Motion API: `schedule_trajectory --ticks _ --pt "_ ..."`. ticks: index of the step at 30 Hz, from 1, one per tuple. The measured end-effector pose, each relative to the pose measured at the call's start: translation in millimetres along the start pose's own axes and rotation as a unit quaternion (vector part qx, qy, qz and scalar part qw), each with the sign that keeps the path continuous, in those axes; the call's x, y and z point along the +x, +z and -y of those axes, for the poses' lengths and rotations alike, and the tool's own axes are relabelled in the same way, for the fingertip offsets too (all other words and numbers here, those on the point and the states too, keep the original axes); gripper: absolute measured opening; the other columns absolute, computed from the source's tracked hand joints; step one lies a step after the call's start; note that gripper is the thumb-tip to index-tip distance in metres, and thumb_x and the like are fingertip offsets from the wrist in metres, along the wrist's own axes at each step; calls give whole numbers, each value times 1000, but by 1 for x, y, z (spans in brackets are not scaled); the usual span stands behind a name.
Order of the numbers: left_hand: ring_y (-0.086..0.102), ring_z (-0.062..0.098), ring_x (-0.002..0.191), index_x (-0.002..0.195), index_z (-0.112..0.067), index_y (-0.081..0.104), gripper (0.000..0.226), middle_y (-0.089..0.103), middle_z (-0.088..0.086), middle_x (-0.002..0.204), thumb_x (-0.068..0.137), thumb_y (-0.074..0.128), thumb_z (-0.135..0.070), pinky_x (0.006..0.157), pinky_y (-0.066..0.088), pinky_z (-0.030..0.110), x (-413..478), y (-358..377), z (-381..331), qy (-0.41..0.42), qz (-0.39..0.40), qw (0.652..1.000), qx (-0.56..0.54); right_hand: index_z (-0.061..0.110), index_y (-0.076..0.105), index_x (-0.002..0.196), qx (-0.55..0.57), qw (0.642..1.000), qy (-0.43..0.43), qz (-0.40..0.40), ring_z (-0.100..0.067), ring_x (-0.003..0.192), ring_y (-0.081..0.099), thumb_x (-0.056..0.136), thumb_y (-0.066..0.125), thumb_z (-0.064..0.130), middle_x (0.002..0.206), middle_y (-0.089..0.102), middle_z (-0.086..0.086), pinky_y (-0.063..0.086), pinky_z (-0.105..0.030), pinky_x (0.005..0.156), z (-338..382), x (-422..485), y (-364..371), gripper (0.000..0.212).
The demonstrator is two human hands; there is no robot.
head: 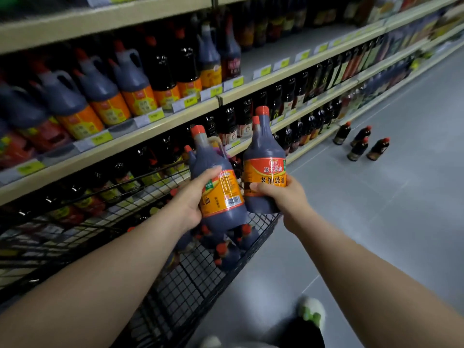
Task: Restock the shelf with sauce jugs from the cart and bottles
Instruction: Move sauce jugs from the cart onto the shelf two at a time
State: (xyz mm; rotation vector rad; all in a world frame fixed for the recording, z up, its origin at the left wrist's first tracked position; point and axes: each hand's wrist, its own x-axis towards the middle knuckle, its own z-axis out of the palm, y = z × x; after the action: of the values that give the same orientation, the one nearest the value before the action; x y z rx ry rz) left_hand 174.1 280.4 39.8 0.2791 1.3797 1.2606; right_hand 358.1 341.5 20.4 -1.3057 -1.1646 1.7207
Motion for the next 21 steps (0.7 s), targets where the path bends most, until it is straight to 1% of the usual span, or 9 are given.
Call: schedule_trajectory --ticks 1,3,5,9,12,14,16,18,21 --pt "72 28 82 108 -15 66 64 74 12 96 51 81 -39 72 56 39 4 14 -1 7 2 1000 1 10 57 118 8 1000 -1 8 -23 87 71 63 87 10 105 71 -12 58 -28 62 5 6 -13 62" --pt "72 28 82 113 -14 66 78 74 12 97 42 85 -40 70 56 38 15 49 -3 23 -10 1000 8 10 54 121 13 1000 -11 26 -25 89 70 54 90 14 106 70 -13 58 -29 64 16 21 -43 76" --pt "73 28 81 114 -14 66 80 74 12 96 41 85 -38 69 56 38 26 92 -2 32 -22 999 7 11 51 124 7 999 -19 41 -26 92 70 48 88 16 108 70 -13 57 -30 66 32 42 -83 84" --pt "73 23 69 111 -13 65 63 75 10 88 54 83 -29 57 55 31 41 165 -4 51 -34 998 2 14 47 126 1 997 -32 71 -24 93 68 49 84 9 111 67 -14 56 -30 69 64 72 -149 86" --pt "73 22 70 112 -14 64 50 74 10 90 65 82 -21 56 55 30 55 215 -6 84 -46 995 8 15 47 127 -8 996 -45 80 -26 95 67 49 84 8 112 67 -14 56 -30 70 88 96 -192 87" --pt "72 20 67 106 -19 64 41 74 8 88 69 81 -18 55 53 28 61 242 -9 105 -55 993 16 15 49 126 -3 995 -53 81 -27 97 67 48 85 8 113 67 -15 57 -32 71 101 111 -212 87" --pt "71 19 72 102 -23 63 39 74 5 87 69 82 -19 60 53 30 71 266 -15 119 -66 990 29 16 48 126 -5 995 -61 81 -26 96 67 47 87 8 112 67 -13 56 -31 71 115 126 -229 89" --pt "71 22 79 105 -25 63 49 74 4 90 62 85 -22 67 54 34 85 281 -21 134 -77 987 49 15 44 128 -14 994 -72 79 -23 96 66 50 90 5 112 65 -10 56 -29 70 124 142 -241 91" --pt "71 24 85 111 -24 64 64 74 3 95 53 89 -31 77 56 40 113 297 -29 148 -105 980 84 16 40 129 -36 992 -87 79 -19 97 63 57 88 -2 112 61 -6 55 -28 70 134 173 -254 88"
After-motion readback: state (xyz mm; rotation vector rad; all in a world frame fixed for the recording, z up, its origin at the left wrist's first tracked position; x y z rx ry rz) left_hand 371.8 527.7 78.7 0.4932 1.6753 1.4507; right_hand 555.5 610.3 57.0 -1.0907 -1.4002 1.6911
